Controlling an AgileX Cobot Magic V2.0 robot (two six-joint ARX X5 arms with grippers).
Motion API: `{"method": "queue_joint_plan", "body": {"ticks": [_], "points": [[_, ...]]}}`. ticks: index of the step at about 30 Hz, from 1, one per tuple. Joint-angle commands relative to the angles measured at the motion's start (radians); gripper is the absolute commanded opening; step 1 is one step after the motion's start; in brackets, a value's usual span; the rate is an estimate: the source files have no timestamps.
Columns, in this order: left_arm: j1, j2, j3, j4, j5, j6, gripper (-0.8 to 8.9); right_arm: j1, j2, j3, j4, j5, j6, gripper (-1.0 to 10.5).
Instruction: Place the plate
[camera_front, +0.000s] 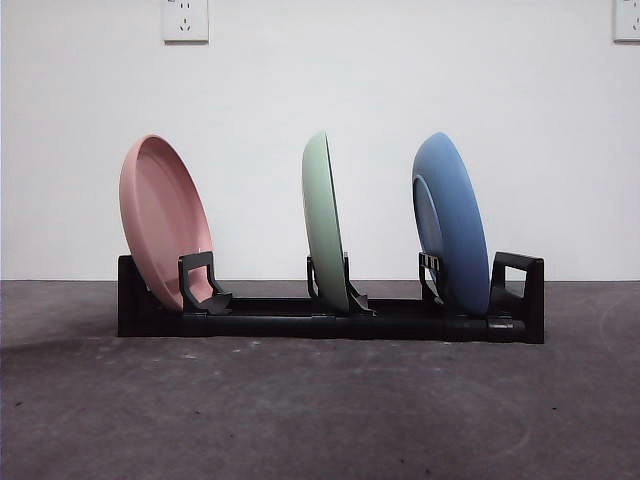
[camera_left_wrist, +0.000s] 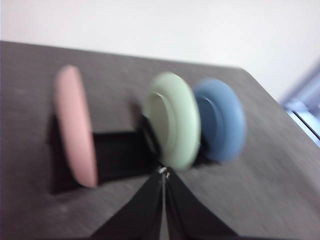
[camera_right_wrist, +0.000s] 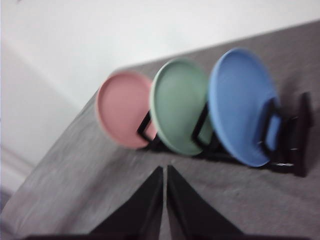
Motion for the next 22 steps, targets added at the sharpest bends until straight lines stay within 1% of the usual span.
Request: {"method": "queue_joint_plan", "body": {"ticks": [1,3,5,8,13,15,17,18,20,22], "points": [[-0.032,0.053,0.074,-0.061,0.053,0.081,0.09,0.017,0.059,0.053,-0.024,-0.054,-0.098,0.1],[-0.053,0.082,0.100,-0.102,0.082,0.114,0.08,0.029,0.089,0.075,-0.039,-0.094,-0.151,0.1],[-0.071,0.101,0.106,-0.125,0.110,0.156,0.08,0.042,0.110,0.082,-0.041,-0.124,-0.185,0.1],[-0.089,0.116,0.106,-0.143,0.111,0.192,0.09,0.057,0.124,0.082,-0.040,-0.121,-0.202,0.1],[-0.095,0.121,0.106,-0.148,0.111,0.196,0.16,0.068,0.126,0.082,-0.040,-0.107,-0.218,0.1],[-0.095,0.121,0.106,-0.147,0.111,0.196,0.58,0.069,0.126,0.082,-0.039,-0.099,-0.219,0.1],[-0.095,0.121,0.106,-0.147,0.111,0.196,1.37,0.068,0.126,0.082,-0.040,-0.084,-0.219,0.3],[-0.095,0.121,0.106,-0.147,0.111,0.197,1.76,0.069,0.126,0.082,-0.040,-0.084,-0.219,0.7],[-0.095,0.121,0.106,-0.147,0.111,0.198,3.07,0.069,0.126,0.082,-0.040,-0.084,-0.218,2.1],[-0.095,0.121,0.106,-0.147,0.111,0.198,4.49,0.069,0.128,0.082,-0.040,-0.084,-0.218,3.9]]}}
